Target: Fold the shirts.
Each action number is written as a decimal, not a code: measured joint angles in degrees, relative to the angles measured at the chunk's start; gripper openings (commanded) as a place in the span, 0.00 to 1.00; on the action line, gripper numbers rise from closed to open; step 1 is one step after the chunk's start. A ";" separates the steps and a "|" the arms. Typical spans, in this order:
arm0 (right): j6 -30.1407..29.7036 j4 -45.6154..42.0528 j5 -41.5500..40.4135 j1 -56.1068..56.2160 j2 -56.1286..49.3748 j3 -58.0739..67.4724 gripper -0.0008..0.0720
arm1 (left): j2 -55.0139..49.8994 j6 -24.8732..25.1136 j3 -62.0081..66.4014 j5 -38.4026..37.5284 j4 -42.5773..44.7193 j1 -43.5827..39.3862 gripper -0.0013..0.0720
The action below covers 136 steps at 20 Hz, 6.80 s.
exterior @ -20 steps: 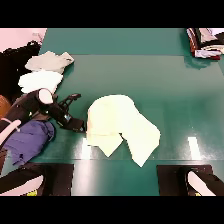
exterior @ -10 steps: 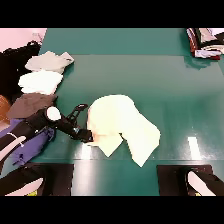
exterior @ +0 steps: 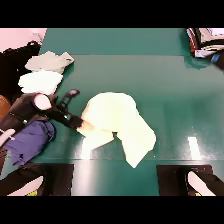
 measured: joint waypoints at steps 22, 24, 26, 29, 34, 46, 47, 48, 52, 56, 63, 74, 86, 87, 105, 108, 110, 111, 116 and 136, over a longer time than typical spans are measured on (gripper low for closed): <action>-0.57 -2.73 -8.02 31.67 -30.05 -22.84 0.03 | 1.27 0.20 9.14 0.31 4.61 5.77 0.05; -0.74 -3.37 -8.11 31.69 -30.32 -22.12 0.03 | 1.27 0.17 9.38 0.22 5.42 5.77 0.05; -0.68 -5.75 -8.22 30.51 -28.48 -21.75 0.03 | 1.29 0.09 10.91 -0.48 7.43 5.77 0.05; 0.59 -9.38 -7.06 27.28 -22.25 -21.49 0.03 | 1.77 -0.44 15.93 -2.03 11.43 5.77 0.05; 1.51 -12.96 -5.25 18.25 -8.48 -21.31 0.03 | 3.37 -0.83 26.01 -3.32 13.97 5.79 0.05; 1.86 -13.11 -6.49 10.25 -2.64 -21.33 0.04 | -1.09 -0.94 30.40 2.47 12.52 5.79 0.05; 1.86 -12.90 -7.30 10.16 -4.15 -21.31 0.27 | -2.69 -0.94 30.40 3.69 12.31 5.79 0.07; 1.86 -12.48 -8.13 10.03 -5.88 -21.31 0.57 | -4.63 -0.92 30.40 4.68 12.02 5.79 0.43; 1.64 -6.49 -11.02 7.85 -11.80 -21.31 0.63 | -11.89 -1.18 30.47 8.09 11.39 6.10 0.77; 0.33 -0.09 -11.82 3.69 -12.87 -21.31 0.63 | -14.53 -1.49 31.36 6.78 10.71 9.40 0.77; -1.22 2.62 -11.26 0.07 -8.98 -21.29 0.63 | -15.52 2.12 21.59 3.13 -0.11 15.34 0.77; -1.51 3.06 -9.68 -0.24 -8.26 -21.29 0.63 | -20.24 8.55 11.58 12.20 -14.75 15.34 0.77; -1.49 -1.70 -3.39 -6.69 -3.80 -27.15 0.69 | -18.53 9.77 25.92 -1.38 -13.64 18.67 0.05; -1.44 -2.93 -2.67 -8.35 -2.64 -29.29 0.83 | -18.18 9.92 27.56 -2.75 -13.60 18.97 0.05; -4.50 -2.60 -8.26 -3.17 -12.52 -31.10 0.08 | -17.73 10.21 30.69 -7.72 -10.82 19.85 0.70; -4.48 -2.60 -8.50 -2.32 -13.07 -30.01 0.08 | -17.73 10.19 27.10 -7.48 -7.13 19.85 0.70; -4.48 -2.60 -8.41 -2.05 -13.22 -29.70 0.08 | -17.75 10.08 23.96 -7.23 -4.13 19.85 0.70; -4.48 -2.62 -8.41 -1.97 -13.27 -29.59 0.08 | -17.73 9.97 22.43 -7.10 -2.93 19.85 0.70; -4.48 -2.56 -8.13 -1.79 -13.33 -29.40 0.08 | -17.73 9.55 16.02 -3.69 -0.68 19.87 0.70; -4.13 -2.38 -5.46 -1.84 -2.56 -12.37 0.03 | -1.77 8.20 28.48 -4.11 -8.11 24.11 0.05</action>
